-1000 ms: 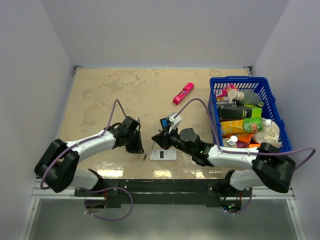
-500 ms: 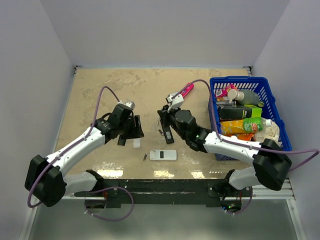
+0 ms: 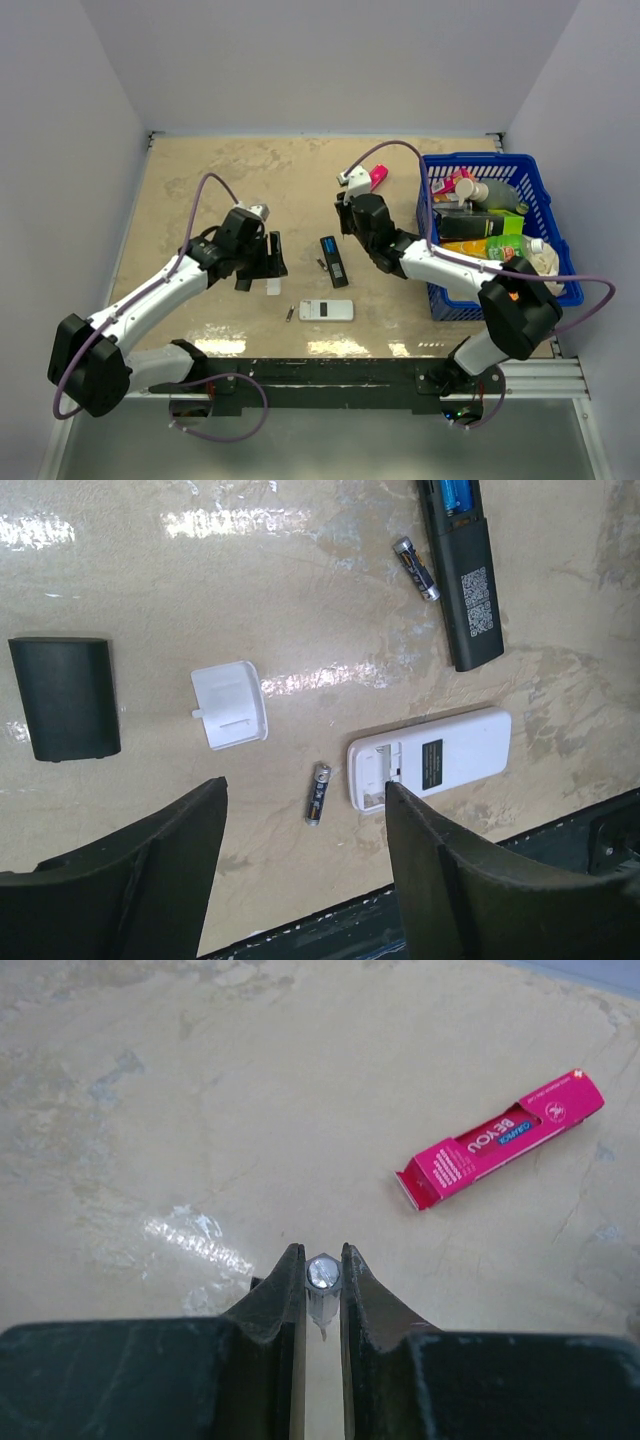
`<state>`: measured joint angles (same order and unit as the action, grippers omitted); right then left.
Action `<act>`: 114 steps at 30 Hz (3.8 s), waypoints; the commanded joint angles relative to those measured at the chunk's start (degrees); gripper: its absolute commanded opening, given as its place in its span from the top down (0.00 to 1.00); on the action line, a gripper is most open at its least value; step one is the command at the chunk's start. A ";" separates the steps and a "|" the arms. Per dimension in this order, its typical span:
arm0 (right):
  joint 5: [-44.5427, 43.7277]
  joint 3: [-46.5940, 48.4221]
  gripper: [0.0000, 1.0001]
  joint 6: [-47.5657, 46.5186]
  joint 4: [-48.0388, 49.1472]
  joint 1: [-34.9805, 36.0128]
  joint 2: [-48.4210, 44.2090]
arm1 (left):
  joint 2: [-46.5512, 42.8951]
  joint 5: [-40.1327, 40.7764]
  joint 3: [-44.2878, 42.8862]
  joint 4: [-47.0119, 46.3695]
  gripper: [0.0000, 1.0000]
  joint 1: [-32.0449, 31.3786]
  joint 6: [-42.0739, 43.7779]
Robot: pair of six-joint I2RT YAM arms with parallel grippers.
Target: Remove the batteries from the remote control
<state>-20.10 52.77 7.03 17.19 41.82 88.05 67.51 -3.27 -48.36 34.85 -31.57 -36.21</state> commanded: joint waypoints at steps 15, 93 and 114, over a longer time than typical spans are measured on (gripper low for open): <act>9.46 -9.71 1.00 6.95 -5.41 0.10 -10.71 | 6.67 -2.62 -3.76 -5.14 0.35 1.51 -0.53; 9.90 -5.05 1.00 3.87 11.54 -5.44 -0.34 | 42.01 -22.13 -19.41 -27.47 0.45 6.17 -1.76; 13.94 -10.14 1.00 2.73 17.42 -5.35 3.97 | 42.27 -21.61 -19.67 -26.85 0.45 6.17 -1.41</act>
<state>-7.94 45.21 11.18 31.20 36.69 90.91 109.21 -24.10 -67.40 9.47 -25.76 -37.47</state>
